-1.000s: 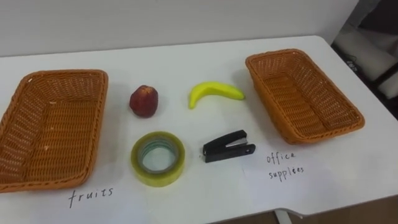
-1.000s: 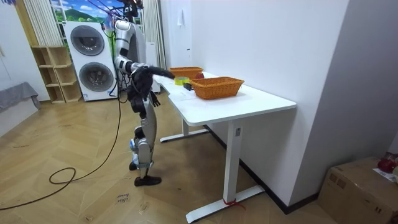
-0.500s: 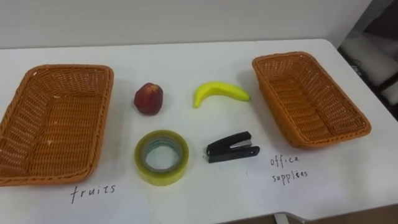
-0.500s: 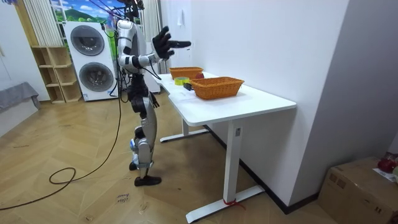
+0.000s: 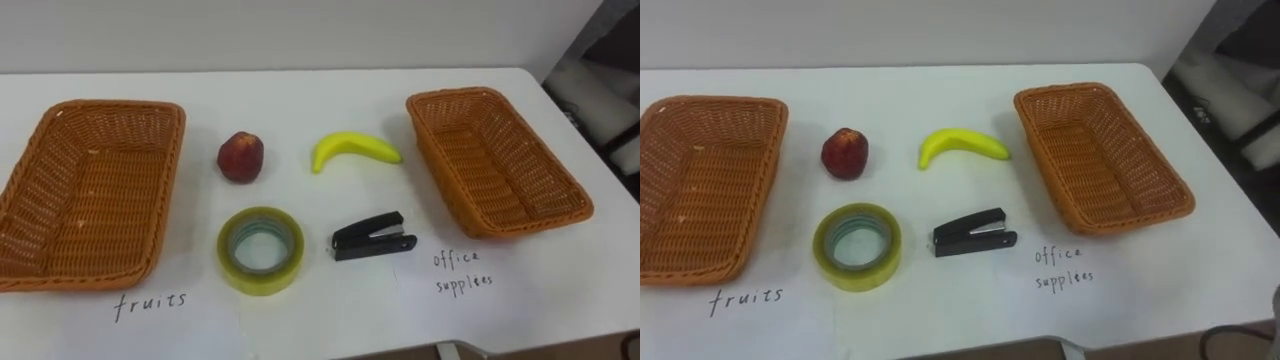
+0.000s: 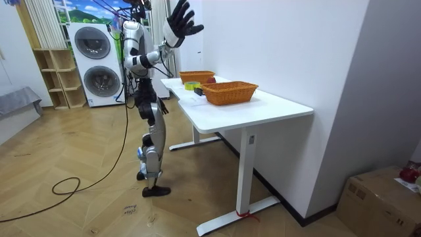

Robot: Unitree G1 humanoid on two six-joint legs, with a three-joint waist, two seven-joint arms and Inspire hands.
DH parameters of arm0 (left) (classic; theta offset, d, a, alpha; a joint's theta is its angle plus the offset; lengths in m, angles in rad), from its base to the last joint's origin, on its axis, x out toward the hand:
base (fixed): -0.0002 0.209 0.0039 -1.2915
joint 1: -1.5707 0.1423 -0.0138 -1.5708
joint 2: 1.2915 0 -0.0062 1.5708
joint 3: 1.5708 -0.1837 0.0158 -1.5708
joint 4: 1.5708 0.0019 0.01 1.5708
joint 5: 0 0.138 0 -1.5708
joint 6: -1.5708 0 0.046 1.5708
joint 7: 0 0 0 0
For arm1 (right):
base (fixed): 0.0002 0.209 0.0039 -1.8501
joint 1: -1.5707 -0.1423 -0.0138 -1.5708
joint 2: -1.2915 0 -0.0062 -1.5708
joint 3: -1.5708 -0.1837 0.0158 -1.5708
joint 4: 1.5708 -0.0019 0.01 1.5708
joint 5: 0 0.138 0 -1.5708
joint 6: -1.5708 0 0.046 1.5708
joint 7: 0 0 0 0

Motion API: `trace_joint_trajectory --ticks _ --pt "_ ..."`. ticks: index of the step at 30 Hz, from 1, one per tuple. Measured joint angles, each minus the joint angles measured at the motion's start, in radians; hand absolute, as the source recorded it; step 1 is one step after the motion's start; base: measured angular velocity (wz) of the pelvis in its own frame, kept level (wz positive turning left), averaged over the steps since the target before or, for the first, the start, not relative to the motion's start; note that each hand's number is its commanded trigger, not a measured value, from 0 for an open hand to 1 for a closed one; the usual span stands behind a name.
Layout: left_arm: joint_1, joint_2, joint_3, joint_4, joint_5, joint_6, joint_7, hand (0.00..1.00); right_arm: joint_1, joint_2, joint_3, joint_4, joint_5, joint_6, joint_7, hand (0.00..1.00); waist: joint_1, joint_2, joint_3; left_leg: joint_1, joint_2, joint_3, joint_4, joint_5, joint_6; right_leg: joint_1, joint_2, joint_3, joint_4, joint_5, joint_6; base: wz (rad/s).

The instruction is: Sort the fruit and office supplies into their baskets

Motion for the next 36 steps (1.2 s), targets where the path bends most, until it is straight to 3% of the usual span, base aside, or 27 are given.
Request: trace_joint_trajectory --ticks 8,15,36 --pt "-0.008 0.0 -0.001 0.0 0.001 0.01 -0.009 0.0 -0.068 0.0 0.075 -0.007 -0.059 0.003 0.029 0.0 0.036 -0.006 0.0003 -0.006 0.001 -0.007 0.012 0.0 0.0 -0.001 -0.001 -0.004 0.001 0.004 -0.003 0.01" --pt "-0.005 0.0 -0.001 -0.001 0.003 0.03 -0.009 0.0 -0.114 -0.001 0.111 -0.009 -0.131 0.012 0.067 0.0 0.043 -0.015 -0.0016 -0.007 0.0 -0.028 0.02 0.0 0.0 0.009 -0.004 -0.017 -0.003 0.004 -0.003 0.06" --pt "-0.016 0.0 -0.004 -0.001 0.037 0.03 -0.008 0.0 -0.184 -0.027 0.18 -0.052 -0.218 0.03 0.25 0.0 0.065 -0.023 -0.0029 -0.008 -0.001 -0.03 0.024 0.0 0.0 0.018 -0.008 -0.029 -0.002 0.004 -0.003 0.01"
